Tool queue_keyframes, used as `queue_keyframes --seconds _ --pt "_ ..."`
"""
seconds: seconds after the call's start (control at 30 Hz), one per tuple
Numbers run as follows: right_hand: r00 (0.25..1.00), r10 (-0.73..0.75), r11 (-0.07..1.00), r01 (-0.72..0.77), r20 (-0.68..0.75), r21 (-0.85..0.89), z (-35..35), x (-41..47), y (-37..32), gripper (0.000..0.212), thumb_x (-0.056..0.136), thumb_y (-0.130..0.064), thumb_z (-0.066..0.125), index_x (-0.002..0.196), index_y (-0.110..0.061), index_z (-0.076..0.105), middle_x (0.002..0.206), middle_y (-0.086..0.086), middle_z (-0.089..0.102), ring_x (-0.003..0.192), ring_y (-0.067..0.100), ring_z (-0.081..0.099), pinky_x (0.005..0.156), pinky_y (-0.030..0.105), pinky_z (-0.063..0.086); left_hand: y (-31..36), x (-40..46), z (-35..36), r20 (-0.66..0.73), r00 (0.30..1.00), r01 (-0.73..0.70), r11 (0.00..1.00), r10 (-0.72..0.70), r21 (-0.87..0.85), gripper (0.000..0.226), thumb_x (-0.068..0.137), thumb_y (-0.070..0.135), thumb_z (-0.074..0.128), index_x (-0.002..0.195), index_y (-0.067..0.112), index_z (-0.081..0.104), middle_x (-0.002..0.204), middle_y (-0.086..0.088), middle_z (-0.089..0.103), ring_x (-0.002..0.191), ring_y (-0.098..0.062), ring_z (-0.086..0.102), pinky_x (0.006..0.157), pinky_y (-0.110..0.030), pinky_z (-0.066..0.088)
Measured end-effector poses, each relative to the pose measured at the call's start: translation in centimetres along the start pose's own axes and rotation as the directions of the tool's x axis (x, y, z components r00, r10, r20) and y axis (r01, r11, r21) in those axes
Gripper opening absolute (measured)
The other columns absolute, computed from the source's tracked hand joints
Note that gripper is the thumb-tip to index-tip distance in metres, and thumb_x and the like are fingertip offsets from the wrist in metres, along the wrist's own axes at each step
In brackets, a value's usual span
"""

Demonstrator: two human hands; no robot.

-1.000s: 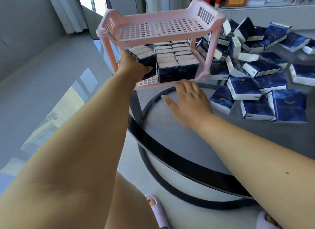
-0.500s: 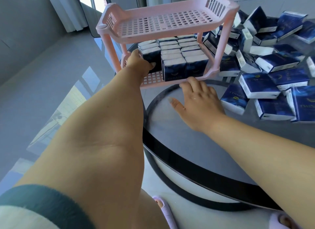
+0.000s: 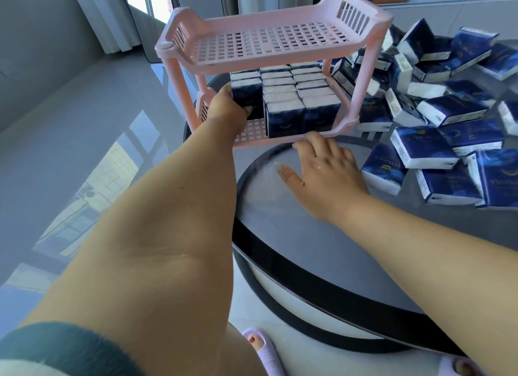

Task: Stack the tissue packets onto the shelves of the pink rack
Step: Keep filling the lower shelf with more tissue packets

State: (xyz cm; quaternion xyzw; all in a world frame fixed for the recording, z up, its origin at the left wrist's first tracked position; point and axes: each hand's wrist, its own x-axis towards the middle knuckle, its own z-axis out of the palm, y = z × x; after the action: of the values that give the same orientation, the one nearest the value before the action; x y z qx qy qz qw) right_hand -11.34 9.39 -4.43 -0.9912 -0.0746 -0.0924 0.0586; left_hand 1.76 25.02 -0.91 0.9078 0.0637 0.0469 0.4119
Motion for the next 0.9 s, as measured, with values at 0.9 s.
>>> queue_keyframes --seconds 0.9 --pt "0.994 -0.102 0.962 0.105 -0.023 0.253 -1.7 -1.1 0.7 0.053 0.096 -0.051 0.032 0.123 -0.008 0.046 0.129 0.010 0.042 0.119 0.027 0.040 0.099 0.040 0.035 3.3 -8.6 -0.9 -0.353 0.929 -0.117 0.993 0.115 0.017 0.028 0.095 0.022 0.052 0.123 0.019 0.053 0.123 0.000 0.059 0.107 -0.022 0.056 0.080 -0.030 0.041"
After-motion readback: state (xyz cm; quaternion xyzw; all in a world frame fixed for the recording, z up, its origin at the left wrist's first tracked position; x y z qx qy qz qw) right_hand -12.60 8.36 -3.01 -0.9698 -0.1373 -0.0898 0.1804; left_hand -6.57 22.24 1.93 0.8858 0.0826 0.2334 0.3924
